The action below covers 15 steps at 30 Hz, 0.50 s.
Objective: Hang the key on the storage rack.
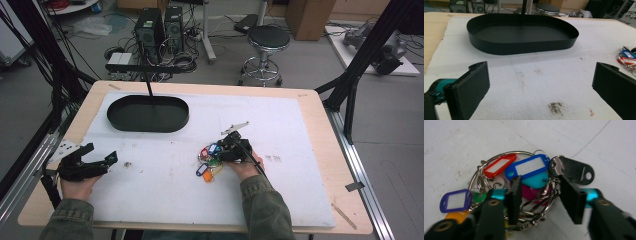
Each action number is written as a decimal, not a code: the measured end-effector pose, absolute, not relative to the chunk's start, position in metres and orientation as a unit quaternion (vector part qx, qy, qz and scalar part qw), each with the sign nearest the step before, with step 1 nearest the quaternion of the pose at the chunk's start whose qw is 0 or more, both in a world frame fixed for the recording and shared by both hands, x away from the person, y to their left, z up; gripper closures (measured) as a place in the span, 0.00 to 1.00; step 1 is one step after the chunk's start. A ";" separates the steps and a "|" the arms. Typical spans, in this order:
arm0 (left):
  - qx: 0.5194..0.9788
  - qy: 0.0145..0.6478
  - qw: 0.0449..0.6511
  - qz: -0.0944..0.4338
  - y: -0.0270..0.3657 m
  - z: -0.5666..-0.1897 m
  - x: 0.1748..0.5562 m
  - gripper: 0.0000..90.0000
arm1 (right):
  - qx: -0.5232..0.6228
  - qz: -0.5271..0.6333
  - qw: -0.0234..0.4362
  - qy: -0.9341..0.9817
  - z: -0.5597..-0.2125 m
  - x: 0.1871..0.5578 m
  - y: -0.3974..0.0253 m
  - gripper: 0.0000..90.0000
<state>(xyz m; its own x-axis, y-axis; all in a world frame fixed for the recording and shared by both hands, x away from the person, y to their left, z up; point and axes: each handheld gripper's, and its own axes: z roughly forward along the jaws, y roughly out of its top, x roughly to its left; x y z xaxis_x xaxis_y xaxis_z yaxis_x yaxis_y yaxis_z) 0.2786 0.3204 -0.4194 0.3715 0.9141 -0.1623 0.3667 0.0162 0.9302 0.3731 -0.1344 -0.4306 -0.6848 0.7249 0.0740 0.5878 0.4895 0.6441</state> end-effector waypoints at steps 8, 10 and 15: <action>0.649 0.494 0.514 0.266 0.321 -0.419 0.279 0.02 | 0.384 0.340 0.104 0.852 -0.427 0.369 -0.130 0.86; 0.648 0.494 0.514 0.267 0.321 -0.419 0.279 0.02 | 0.389 0.346 0.093 0.849 -0.426 0.370 -0.133 0.86; 0.648 0.495 0.515 0.267 0.321 -0.419 0.279 0.02 | 0.386 0.352 0.102 0.847 -0.422 0.368 -0.135 0.88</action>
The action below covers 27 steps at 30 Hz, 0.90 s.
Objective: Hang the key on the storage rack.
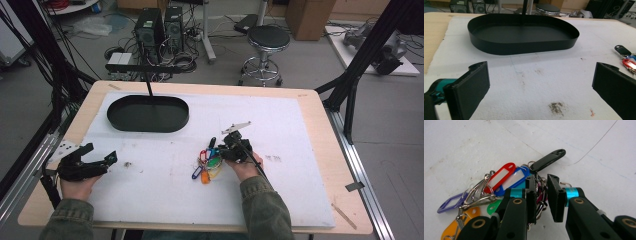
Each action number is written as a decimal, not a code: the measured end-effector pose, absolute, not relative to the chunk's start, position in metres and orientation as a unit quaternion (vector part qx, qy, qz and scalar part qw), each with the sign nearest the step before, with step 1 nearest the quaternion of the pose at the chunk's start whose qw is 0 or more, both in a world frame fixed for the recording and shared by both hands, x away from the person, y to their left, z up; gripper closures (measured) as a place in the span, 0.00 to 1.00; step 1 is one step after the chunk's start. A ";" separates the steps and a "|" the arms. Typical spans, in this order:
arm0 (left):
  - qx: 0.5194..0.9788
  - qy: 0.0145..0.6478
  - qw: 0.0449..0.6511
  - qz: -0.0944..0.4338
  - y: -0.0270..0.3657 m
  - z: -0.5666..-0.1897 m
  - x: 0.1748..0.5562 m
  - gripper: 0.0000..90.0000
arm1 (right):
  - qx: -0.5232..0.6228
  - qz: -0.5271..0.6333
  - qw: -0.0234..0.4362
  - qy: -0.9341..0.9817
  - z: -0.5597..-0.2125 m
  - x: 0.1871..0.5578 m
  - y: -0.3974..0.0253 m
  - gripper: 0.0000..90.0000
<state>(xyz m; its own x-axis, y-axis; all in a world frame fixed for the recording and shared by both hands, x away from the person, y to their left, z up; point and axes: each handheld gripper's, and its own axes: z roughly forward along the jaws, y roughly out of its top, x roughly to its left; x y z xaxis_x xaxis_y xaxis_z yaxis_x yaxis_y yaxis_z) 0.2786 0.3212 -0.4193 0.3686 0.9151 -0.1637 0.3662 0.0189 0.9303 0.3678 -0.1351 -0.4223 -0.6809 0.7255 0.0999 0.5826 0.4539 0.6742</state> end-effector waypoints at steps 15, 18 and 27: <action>0.648 0.495 0.514 0.267 0.321 -0.419 0.279 0.02 | 0.380 0.383 0.124 0.833 -0.408 0.361 -0.141 0.88; 0.648 0.495 0.514 0.267 0.321 -0.419 0.279 0.02 | 0.380 0.387 0.128 0.830 -0.406 0.360 -0.141 0.88; 0.649 0.495 0.513 0.267 0.321 -0.419 0.279 0.02 | 0.381 0.409 0.131 0.819 -0.393 0.362 -0.144 0.88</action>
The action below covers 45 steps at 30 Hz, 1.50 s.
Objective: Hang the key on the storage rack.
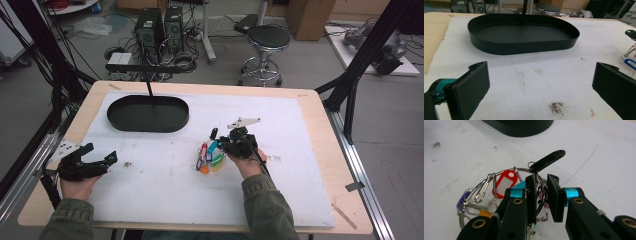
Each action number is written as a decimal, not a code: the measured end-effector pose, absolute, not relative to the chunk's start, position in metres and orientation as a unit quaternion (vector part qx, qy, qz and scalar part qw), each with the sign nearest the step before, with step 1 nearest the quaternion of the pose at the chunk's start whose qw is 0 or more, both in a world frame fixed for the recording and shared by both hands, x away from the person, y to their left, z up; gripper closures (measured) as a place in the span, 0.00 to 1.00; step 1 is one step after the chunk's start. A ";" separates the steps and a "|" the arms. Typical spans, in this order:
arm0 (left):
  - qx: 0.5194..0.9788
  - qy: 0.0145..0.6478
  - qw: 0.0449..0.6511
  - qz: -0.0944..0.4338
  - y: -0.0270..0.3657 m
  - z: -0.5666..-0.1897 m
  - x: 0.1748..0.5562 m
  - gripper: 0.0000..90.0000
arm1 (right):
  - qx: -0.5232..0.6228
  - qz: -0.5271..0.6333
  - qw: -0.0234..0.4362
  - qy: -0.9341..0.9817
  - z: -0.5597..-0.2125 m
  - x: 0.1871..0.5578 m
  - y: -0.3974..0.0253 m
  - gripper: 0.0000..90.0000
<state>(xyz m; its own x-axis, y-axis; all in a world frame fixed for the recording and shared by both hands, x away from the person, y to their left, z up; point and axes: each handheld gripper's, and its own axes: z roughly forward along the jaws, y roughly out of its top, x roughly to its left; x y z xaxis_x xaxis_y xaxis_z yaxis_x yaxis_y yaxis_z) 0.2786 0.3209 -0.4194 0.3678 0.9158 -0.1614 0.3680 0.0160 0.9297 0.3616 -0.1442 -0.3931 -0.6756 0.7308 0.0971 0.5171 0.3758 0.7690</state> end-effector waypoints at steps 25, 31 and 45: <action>0.647 0.493 0.519 0.264 0.321 -0.419 0.279 0.02 | 0.357 0.460 0.153 0.798 -0.328 0.390 -0.116 0.88; 0.647 0.490 0.520 0.266 0.321 -0.419 0.279 0.02 | 0.349 0.459 0.158 0.802 -0.319 0.398 -0.104 0.88; 0.645 0.491 0.524 0.264 0.321 -0.419 0.279 0.02 | 0.321 0.469 0.164 0.806 -0.287 0.412 -0.073 0.88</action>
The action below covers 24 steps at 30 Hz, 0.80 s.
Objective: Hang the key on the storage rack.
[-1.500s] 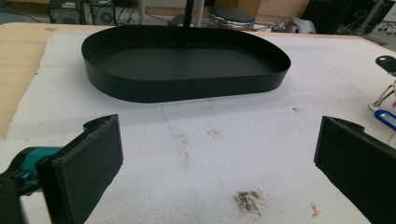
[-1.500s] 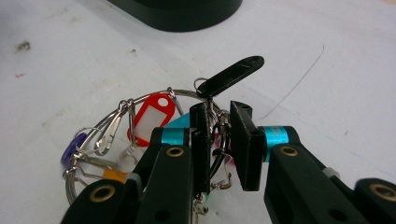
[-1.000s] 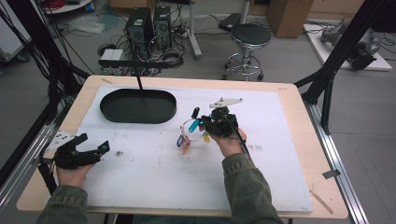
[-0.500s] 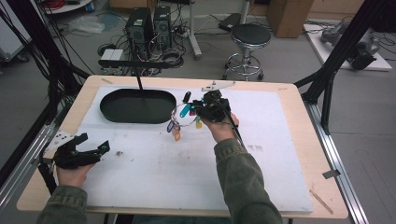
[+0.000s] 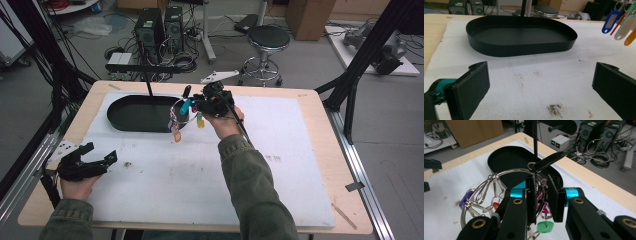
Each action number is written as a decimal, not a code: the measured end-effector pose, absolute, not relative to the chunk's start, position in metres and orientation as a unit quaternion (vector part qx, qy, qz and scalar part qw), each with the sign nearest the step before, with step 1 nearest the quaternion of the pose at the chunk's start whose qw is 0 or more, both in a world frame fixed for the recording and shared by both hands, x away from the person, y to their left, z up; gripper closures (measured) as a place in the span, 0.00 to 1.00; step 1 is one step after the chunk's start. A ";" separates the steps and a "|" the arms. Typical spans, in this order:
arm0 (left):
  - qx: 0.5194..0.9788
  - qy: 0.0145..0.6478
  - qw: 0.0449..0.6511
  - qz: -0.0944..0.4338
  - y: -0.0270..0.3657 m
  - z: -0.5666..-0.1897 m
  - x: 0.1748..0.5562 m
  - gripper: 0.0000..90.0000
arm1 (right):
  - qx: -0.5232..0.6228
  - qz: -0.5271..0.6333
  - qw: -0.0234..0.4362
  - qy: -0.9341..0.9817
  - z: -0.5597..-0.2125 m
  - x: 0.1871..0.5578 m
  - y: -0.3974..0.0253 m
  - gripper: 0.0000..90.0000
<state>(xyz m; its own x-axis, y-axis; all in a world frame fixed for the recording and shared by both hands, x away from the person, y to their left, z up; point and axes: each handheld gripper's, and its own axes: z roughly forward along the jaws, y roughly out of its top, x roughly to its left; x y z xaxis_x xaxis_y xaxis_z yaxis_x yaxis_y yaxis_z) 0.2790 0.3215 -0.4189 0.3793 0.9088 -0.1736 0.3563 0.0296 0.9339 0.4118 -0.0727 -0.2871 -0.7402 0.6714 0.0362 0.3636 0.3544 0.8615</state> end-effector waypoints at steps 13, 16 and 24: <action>0.645 0.492 0.523 0.261 0.321 -0.420 0.280 0.02 | 0.320 0.479 0.154 0.803 -0.273 0.435 -0.058 0.88; 0.643 0.493 0.525 0.260 0.322 -0.420 0.281 0.02 | 0.319 0.481 0.156 0.801 -0.270 0.439 -0.053 0.88; 0.642 0.494 0.525 0.259 0.322 -0.420 0.281 0.02 | 0.321 0.480 0.159 0.801 -0.264 0.454 -0.043 0.88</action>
